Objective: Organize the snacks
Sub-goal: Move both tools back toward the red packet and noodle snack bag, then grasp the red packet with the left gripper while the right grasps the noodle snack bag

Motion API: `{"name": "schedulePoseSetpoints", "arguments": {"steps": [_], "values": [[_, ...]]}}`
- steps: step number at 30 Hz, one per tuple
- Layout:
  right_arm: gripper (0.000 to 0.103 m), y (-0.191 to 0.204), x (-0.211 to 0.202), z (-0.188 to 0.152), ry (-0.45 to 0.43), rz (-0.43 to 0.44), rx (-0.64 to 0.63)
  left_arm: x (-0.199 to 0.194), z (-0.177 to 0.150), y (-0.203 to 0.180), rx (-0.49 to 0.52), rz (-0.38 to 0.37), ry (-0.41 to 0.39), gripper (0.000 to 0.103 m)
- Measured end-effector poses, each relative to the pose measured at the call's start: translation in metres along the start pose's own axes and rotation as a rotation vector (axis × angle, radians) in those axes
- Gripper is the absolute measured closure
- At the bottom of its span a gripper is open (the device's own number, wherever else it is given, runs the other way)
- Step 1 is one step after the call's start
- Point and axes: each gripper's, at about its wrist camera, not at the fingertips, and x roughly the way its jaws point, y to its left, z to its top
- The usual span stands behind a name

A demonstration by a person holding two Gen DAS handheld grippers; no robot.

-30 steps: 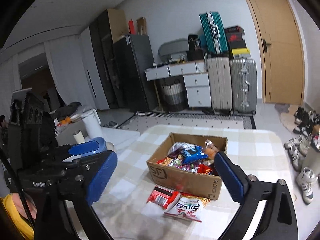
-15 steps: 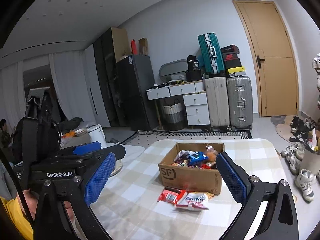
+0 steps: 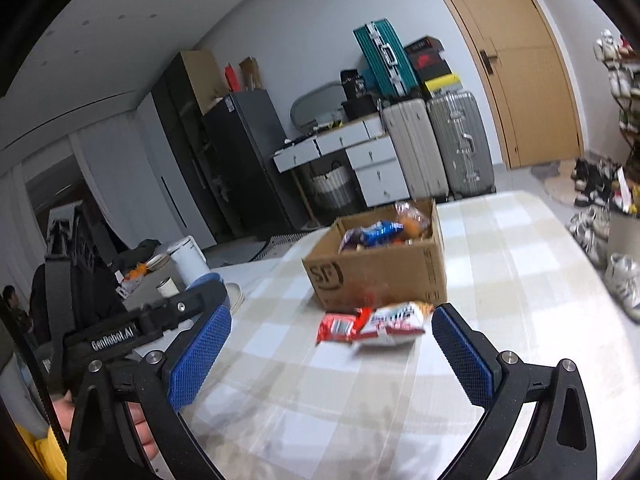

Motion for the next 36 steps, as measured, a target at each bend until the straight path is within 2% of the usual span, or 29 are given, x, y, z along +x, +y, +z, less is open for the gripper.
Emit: {"name": "schedulePoseSetpoints", "arguments": {"steps": [7,14,17,23,26,31,36], "values": [[0.001,-0.007,0.014,-0.012,0.041,0.002,0.029,0.036,-0.032,0.013,-0.013,0.018,0.105,0.001],[0.001,-0.015,0.029,-0.024,0.096,-0.009,0.038,0.062,-0.043,0.018,-0.024,0.038,0.153,0.001],[0.001,-0.022,0.046,-0.031,0.147,-0.019,0.052,0.077,-0.046,0.020,-0.021,0.052,0.177,0.001],[0.001,-0.037,0.083,-0.024,0.225,-0.061,0.023,0.125,-0.045,0.035,-0.069,0.076,0.265,0.001],[0.001,-0.045,0.106,-0.010,0.258,-0.076,0.013,0.148,-0.039,0.039,-0.070,0.105,0.273,0.001],[0.001,-0.066,0.156,0.002,0.390,-0.138,0.042,0.188,-0.022,0.047,-0.071,0.135,0.293,0.001],[0.001,-0.083,0.163,0.001,0.377,-0.142,0.099,0.230,-0.014,0.043,-0.042,0.115,0.372,0.001]]}}
